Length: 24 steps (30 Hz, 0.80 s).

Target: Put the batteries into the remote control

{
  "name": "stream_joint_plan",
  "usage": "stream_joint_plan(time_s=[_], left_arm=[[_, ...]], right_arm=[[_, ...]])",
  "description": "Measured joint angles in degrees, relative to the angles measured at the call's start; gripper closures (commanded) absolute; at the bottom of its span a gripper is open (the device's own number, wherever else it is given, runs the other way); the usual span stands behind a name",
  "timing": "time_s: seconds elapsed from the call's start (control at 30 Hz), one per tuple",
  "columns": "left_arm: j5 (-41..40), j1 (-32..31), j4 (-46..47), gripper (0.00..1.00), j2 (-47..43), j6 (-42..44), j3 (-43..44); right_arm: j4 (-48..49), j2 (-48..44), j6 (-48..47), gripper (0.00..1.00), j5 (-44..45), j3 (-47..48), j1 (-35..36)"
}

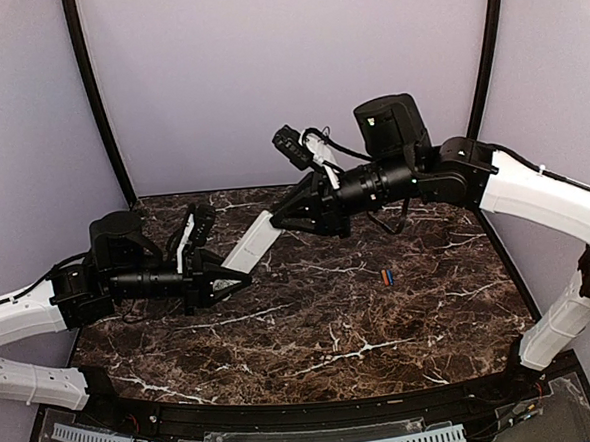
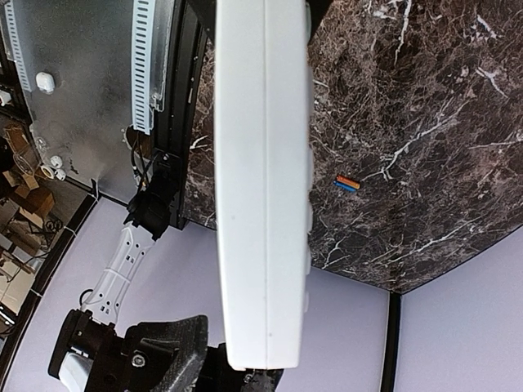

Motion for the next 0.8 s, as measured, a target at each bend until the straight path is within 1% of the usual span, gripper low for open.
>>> stream_joint_plan(time_s=[0.13, 0.23, 0.43, 0.5, 0.67, 0.8], left_arm=[[-0.48, 0.00, -0.35, 1.00, 0.00, 0.00, 0.00], [-0.61, 0.00, -0.42, 1.00, 0.00, 0.00, 0.00], [-0.83, 0.00, -0.48, 1.00, -0.07, -0.04, 0.00], [-0.94, 0.00, -0.52, 1.00, -0.11, -0.04, -0.02], [-1.14, 0.00, -0.68, 1.00, -0.35, -0.22, -0.02], [-1.64, 0.00, -1.01, 1.00, -0.55, -0.50, -0.07]], right_arm=[[0.00, 0.22, -0.07, 0.81, 0.07, 0.00, 0.00], [0.00, 0.26, -0.04, 0.77, 0.17, 0.00, -0.02], [0.26, 0.63, -0.07, 0.77, 0.57, 0.02, -0.02], [0.52, 0.79, -0.07, 0.80, 0.76, 0.04, -0.02], [0.90, 0.87, 0.15, 0.93, 1.38, 0.04, -0.11], [1.22, 0.87, 0.13, 0.99, 1.38, 0.04, -0.22]])
